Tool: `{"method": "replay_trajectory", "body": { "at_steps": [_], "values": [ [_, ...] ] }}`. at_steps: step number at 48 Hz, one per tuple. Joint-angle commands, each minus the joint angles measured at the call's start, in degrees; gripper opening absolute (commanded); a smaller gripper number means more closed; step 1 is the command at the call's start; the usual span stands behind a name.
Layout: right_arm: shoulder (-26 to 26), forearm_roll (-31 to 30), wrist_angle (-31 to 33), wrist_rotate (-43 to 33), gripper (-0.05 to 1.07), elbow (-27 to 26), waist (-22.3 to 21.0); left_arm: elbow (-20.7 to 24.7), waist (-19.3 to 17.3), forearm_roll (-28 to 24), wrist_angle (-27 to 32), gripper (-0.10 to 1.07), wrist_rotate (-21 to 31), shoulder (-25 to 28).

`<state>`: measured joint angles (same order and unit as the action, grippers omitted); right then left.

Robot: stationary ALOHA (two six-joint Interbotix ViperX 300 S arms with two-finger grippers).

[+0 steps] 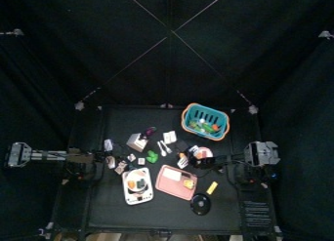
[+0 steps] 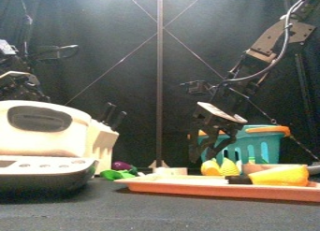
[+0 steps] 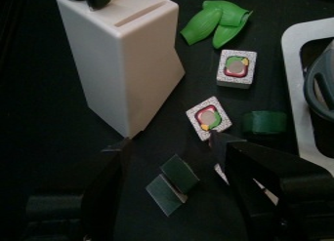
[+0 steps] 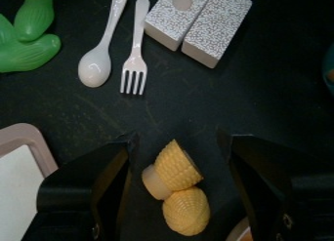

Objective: Grab green sushi pieces

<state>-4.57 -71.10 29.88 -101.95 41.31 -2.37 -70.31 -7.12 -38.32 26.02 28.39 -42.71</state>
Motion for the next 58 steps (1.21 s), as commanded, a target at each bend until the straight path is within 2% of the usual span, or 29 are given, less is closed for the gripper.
{"method": "replay_trajectory", "body": {
  "at_steps": [1, 9, 20, 30, 37, 43, 49, 58],
  "values": [
    [0.97, -0.18, 0.00, 0.00, 0.95, -1.14, -0.26, 0.70, 0.26, -0.18, -0.62, 0.97, -0.09, 0.18],
    [0.97, -0.18, 0.00, 0.00, 0.95, -1.14, -0.09, 2.72, 1.85, 0.18, -2.29, 0.97, 0.00, -0.62],
    [0.88, -0.18, 0.00, 0.00, 0.95, -1.14, -0.26, 8.70, 13.71, 5.27, -5.71, 0.97, -0.18, 0.18],
    [0.79, -0.18, 0.09, 0.00, 0.95, -1.14, -0.26, 14.94, 21.36, 5.27, -4.22, 0.97, -0.97, 6.24],
    [0.79, -0.18, 0.00, 0.00, 0.95, -1.14, -0.26, 18.54, 24.35, 4.39, -1.49, 0.97, -4.13, 10.37],
    [0.79, -0.18, 0.00, 0.00, 0.95, -1.14, -0.26, 20.92, 26.54, 5.80, 1.14, 0.97, -6.42, 12.30],
    [0.70, -0.09, 0.00, 0.00, 0.95, -1.23, -0.26, 23.55, 26.63, 11.87, 7.56, 0.97, -5.71, 13.62],
    [0.70, -0.09, 0.00, 0.00, 0.95, -1.14, -0.26, 29.79, 26.46, 27.16, 19.34, 0.96, -2.81, 17.93]
  ]
}}
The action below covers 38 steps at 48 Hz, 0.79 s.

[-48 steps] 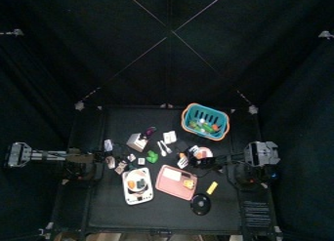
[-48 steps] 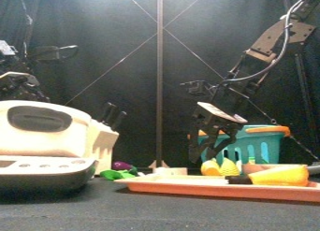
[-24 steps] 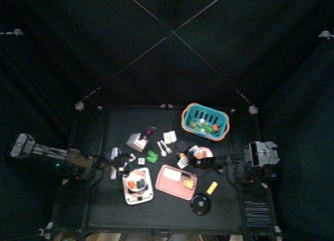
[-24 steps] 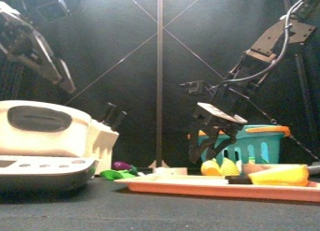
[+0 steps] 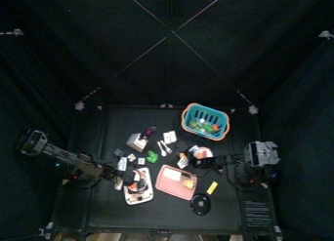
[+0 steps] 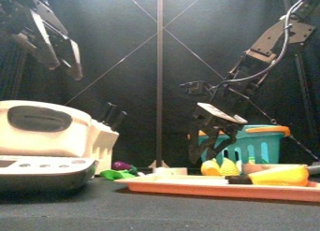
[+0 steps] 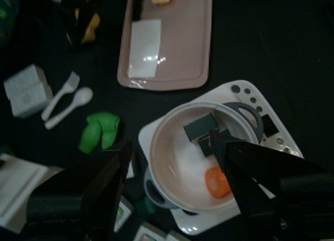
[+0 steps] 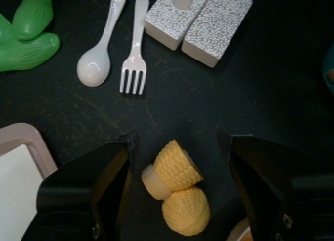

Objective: Grab green sushi pieces

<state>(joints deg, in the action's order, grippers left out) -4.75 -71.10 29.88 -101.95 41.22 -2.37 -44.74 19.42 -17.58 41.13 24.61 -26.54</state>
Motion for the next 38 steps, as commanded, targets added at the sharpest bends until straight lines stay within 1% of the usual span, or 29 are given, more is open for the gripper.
{"method": "replay_trajectory", "body": {
  "at_steps": [1, 3, 9, 12, 15, 16, 21, 26, 27, 29, 34, 38],
  "values": [
    [0.88, 0.00, -0.09, 0.00, 0.95, -1.05, -0.26, 4.83, -0.18, 7.21, 4.75, 0.96, 1.41, 2.29],
    [0.88, -0.09, -0.09, 0.00, 0.95, -1.05, -0.26, 6.15, -0.53, 8.00, 5.98, 0.96, 2.46, 3.34],
    [0.88, 0.00, -0.35, 0.00, 0.95, -0.79, -0.18, 9.93, -0.97, 7.47, 10.11, 0.96, 7.38, 5.80],
    [0.88, 0.00, -0.35, 0.00, 0.95, -0.70, -0.18, 11.78, -1.32, 6.06, 12.04, 0.96, 10.72, 6.50],
    [0.88, 0.09, -0.35, 0.00, 0.95, -0.35, 0.00, 13.01, -1.41, 3.34, 13.18, 0.96, 14.68, 6.86],
    [0.88, 0.09, -0.35, 0.00, 0.95, -0.35, 0.09, 13.18, -1.41, 1.76, 13.18, 0.96, 17.31, 7.03],
    [0.88, -0.18, -0.35, 0.09, 0.95, 0.18, 0.18, 13.01, -1.32, -2.99, 13.89, 0.96, 28.39, 7.73],
    [1.32, -0.62, -0.35, 0.09, 0.95, 0.44, 0.09, 11.78, -1.23, -5.89, 14.24, 0.96, 41.13, 8.53],
    [1.41, -0.79, -0.35, 0.09, 0.95, 0.53, 0.09, 11.51, -1.05, -6.68, 14.24, 0.96, 44.56, 8.96],
    [1.76, -1.32, -0.35, 0.09, 0.95, 0.62, 0.09, 11.16, -0.88, -7.38, 14.24, 0.96, 49.04, 9.32],
    [1.93, -2.90, -0.35, 0.09, 0.95, 0.62, -0.09, 11.51, 1.23, -9.23, 14.24, 0.96, 58.45, 11.16],
    [1.93, -3.69, -0.35, 0.09, 0.95, 0.62, -0.26, 12.48, 1.58, -9.93, 14.68, 0.96, 63.02, 13.10]
  ]
}}
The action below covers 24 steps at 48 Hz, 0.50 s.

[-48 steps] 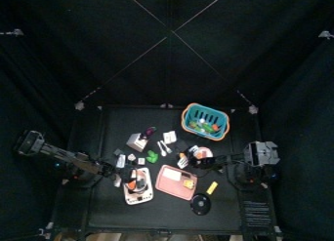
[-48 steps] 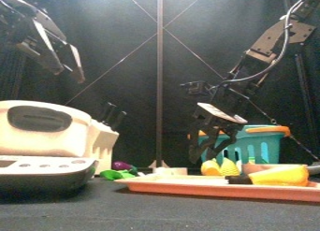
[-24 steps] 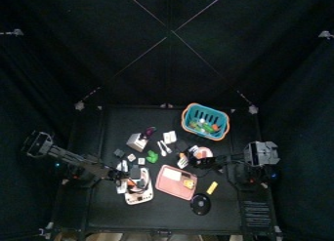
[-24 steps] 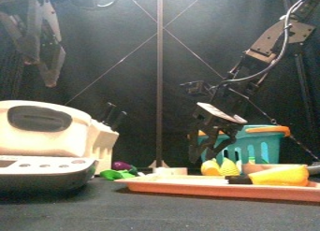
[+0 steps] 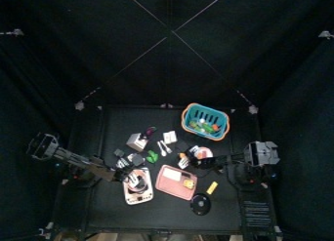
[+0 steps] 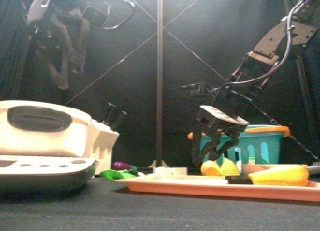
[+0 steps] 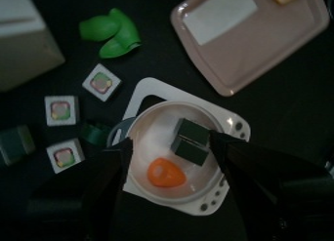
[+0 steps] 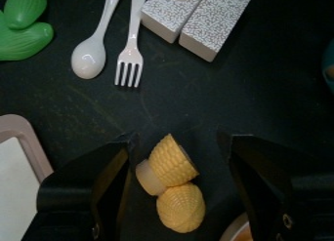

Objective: Grab green sushi pieces

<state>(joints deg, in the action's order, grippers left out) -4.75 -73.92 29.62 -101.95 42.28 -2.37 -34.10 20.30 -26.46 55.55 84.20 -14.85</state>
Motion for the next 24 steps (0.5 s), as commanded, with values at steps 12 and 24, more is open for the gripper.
{"method": "replay_trajectory", "body": {
  "at_steps": [12, 24],
  "values": [
    [1.93, -1.23, -0.35, -0.09, 0.95, -0.44, -0.79, 6.15, 1.49, -0.35, 3.96, 0.96, 8.79, 8.17],
    [1.93, 0.79, -0.53, -0.26, 0.95, -0.97, -0.35, 9.58, 4.75, 0.88, 12.83, 0.96, 17.67, 10.81]
  ]
}}
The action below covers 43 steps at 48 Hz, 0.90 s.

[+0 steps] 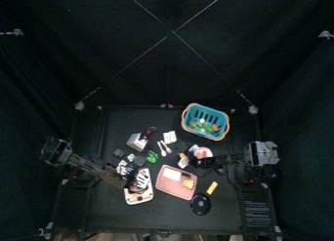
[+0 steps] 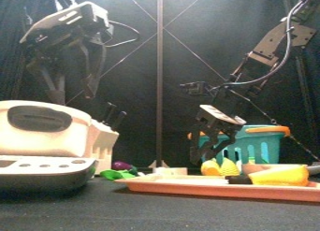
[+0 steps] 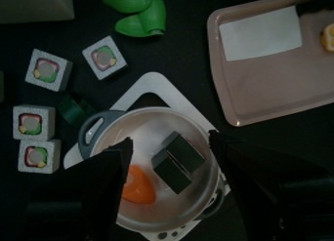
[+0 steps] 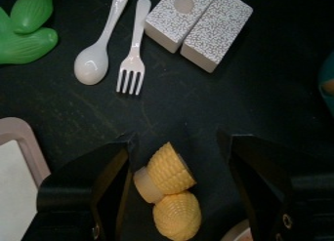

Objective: Grab green sushi pieces

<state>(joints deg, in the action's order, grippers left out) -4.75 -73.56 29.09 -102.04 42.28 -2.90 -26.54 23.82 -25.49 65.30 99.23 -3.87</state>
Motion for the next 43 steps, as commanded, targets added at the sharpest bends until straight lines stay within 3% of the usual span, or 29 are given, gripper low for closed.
{"method": "replay_trajectory", "body": {
  "at_steps": [1, 14, 35, 43],
  "values": [
    [1.85, 0.53, -0.09, -0.18, 0.95, -1.05, 0.35, 2.02, 1.49, -0.09, 3.78, 0.96, 3.52, -0.18],
    [0.18, 2.29, -0.09, -0.18, 0.95, -3.16, 2.11, 2.20, 2.90, 1.49, 2.81, 0.96, 12.48, 0.62],
    [-3.43, 2.02, -0.35, -0.09, 0.95, -5.71, 3.08, -1.41, -0.26, 8.09, -4.39, 0.96, 13.18, -0.18],
    [-3.43, 1.85, -0.35, -0.09, 0.95, -5.71, 3.08, -2.72, -2.46, 7.56, -7.91, 0.96, 12.83, -0.26]
  ]
}}
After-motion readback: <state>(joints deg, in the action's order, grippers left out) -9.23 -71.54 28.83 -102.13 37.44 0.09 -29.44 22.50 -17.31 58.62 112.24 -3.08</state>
